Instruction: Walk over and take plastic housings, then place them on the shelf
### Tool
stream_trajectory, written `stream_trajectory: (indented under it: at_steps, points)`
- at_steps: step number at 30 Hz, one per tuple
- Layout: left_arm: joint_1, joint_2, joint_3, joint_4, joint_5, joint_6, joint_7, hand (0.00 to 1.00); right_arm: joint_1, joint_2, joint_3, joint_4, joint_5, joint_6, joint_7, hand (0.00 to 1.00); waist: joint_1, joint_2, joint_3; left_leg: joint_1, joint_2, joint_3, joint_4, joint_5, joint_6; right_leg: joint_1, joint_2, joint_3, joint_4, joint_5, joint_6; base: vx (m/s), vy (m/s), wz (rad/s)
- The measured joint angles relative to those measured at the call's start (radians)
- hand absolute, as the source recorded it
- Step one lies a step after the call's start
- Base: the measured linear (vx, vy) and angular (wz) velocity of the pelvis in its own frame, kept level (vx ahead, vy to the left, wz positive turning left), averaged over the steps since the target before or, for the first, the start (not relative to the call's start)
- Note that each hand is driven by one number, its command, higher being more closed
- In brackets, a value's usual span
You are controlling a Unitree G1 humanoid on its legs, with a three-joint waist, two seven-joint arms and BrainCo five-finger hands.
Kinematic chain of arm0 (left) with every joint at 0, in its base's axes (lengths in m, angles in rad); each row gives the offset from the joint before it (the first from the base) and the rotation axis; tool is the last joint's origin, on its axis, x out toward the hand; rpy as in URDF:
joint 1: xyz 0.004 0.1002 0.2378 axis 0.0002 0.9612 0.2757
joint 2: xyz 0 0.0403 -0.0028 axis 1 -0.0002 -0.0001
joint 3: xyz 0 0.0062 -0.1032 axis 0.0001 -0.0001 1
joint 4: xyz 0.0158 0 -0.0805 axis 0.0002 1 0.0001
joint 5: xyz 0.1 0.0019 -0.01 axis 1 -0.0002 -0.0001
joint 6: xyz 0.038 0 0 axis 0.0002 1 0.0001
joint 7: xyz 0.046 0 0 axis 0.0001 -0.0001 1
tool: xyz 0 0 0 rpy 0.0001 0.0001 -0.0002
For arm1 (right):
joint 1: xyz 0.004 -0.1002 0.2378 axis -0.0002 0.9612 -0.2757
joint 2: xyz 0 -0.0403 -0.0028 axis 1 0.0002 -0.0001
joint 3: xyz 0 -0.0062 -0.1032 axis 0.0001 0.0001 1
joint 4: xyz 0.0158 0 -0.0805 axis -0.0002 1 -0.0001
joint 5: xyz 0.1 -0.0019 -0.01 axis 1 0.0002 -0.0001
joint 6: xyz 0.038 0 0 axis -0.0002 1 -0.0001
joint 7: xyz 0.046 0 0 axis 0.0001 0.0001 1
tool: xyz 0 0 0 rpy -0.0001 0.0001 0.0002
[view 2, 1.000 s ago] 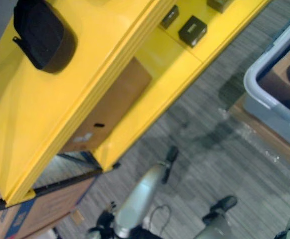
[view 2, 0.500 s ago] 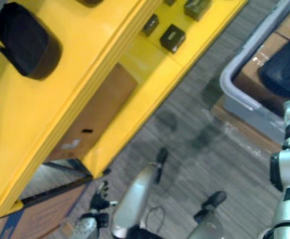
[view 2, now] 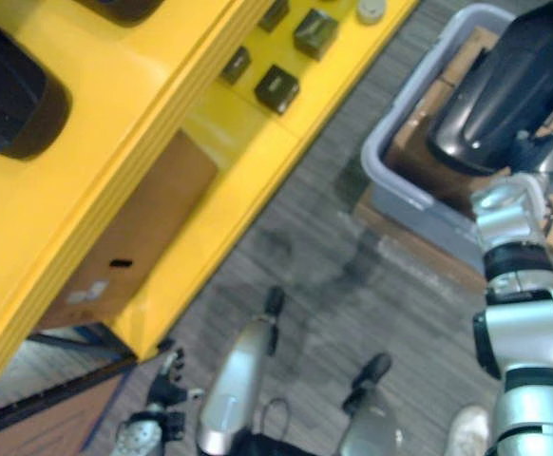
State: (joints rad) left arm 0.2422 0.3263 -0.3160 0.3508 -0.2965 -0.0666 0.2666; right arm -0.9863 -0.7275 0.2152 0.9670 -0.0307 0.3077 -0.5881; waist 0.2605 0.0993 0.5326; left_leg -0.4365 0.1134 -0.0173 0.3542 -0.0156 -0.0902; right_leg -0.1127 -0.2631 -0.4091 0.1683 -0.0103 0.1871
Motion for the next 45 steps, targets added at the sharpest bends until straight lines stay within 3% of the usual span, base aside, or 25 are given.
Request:
stream_trajectory:
  at_steps: [4, 8, 10, 11, 13, 14, 17, 23, 32, 37, 45]
  points:
    - [-0.002, 0.051, -0.009, -0.022, 0.040, 0.008, -0.014, 0.00, 0.002, 0.022, -0.002, 0.000, -0.033, 0.000, -0.004, 1.00, -0.021, -0.018, -0.001, 0.001, 0.002, 0.004, -0.028, 0.021, -0.005, -0.022, 0.005, 0.008, 0.006, 0.003, -0.006, -0.05, -0.019, -0.05]
    - [-0.068, 0.141, -0.040, -0.040, 0.073, 0.045, -0.055, 0.00, 0.018, 0.046, -0.012, -0.002, -0.063, -0.020, -0.004, 1.00, -0.032, -0.034, -0.002, 0.001, 0.014, 0.015, -0.028, 0.022, -0.006, -0.032, 0.017, 0.028, 0.002, 0.011, -0.016, -0.03, -0.013, -0.11]
    - [-0.197, 0.110, -0.012, -0.147, 0.040, 0.040, -0.070, 0.00, 0.027, 0.052, -0.012, -0.002, -0.063, -0.027, -0.003, 1.00, -0.034, -0.034, -0.001, 0.000, 0.020, 0.014, -0.028, 0.027, -0.010, -0.031, 0.025, 0.029, -0.005, 0.019, -0.020, -0.06, -0.011, -0.04]
    - [-0.335, 0.052, -0.026, -0.187, 0.023, 0.021, -0.081, 0.00, 0.025, 0.069, -0.012, -0.003, -0.064, -0.031, -0.003, 1.00, -0.043, -0.037, -0.003, -0.003, 0.023, 0.015, -0.026, 0.030, -0.009, -0.030, 0.028, 0.030, -0.010, 0.025, -0.021, -0.08, 0.000, -0.09]
    - [-0.540, -0.019, -0.063, -0.189, 0.016, 0.001, -0.095, 0.00, 0.025, 0.120, -0.012, -0.010, -0.085, -0.052, 0.001, 1.00, -0.070, -0.071, -0.013, -0.013, 0.034, 0.024, -0.028, 0.032, -0.011, -0.043, 0.038, 0.040, -0.024, 0.039, -0.027, -0.08, 0.001, -0.23]
    - [-0.641, -0.044, -0.087, -0.159, -0.001, 0.002, -0.098, 0.00, 0.022, 0.156, -0.010, -0.019, -0.104, -0.067, 0.003, 1.00, -0.090, -0.103, -0.024, -0.023, 0.041, 0.033, -0.030, 0.034, -0.012, -0.063, 0.043, 0.057, -0.027, 0.048, -0.029, -0.03, -0.003, -0.30]
    - [-0.780, -0.110, -0.124, -0.035, -0.059, 0.024, -0.101, 0.00, 0.005, 0.164, -0.012, -0.022, -0.111, -0.069, 0.003, 1.00, -0.139, -0.129, -0.025, -0.019, 0.048, 0.058, -0.027, 0.035, -0.011, -0.074, 0.044, 0.080, -0.029, 0.057, -0.030, 0.00, 0.000, -0.24]
    - [-0.854, -0.149, -0.140, 0.068, -0.100, 0.096, -0.087, 0.00, -0.058, 0.175, -0.012, -0.038, -0.174, -0.071, 0.003, 1.00, -0.166, -0.130, -0.025, -0.018, 0.084, 0.080, -0.034, 0.038, -0.016, -0.098, 0.074, 0.110, -0.032, 0.067, -0.037, 0.01, -0.036, -0.19]
    - [-0.987, -0.165, -0.139, 0.169, -0.218, 0.181, -0.043, 0.00, -0.100, 0.233, 0.035, -0.064, -0.239, -0.075, 0.032, 1.00, -0.193, -0.132, -0.026, 0.002, 0.083, 0.090, -0.099, 0.084, -0.026, -0.116, 0.075, 0.115, -0.027, 0.072, -0.044, 0.00, -0.004, 0.00]
    - [-1.034, -0.182, -0.135, 0.245, -0.466, 0.215, -0.025, 0.00, -0.103, 0.261, 0.064, -0.064, -0.260, -0.077, 0.052, 1.00, -0.204, -0.135, -0.028, 0.027, 0.085, 0.114, -0.120, 0.091, -0.027, -0.121, 0.073, 0.137, -0.022, 0.072, -0.044, 0.01, -0.004, -0.12]
    - [-1.097, -0.189, -0.118, 0.339, -0.819, 0.197, -0.079, 0.00, -0.136, 0.264, 0.120, -0.062, -0.300, -0.079, 0.089, 1.00, -0.231, -0.136, -0.028, 0.046, 0.084, 0.125, -0.176, 0.125, -0.031, -0.134, 0.073, 0.141, -0.014, 0.072, -0.045, 0.00, 0.000, 0.00]
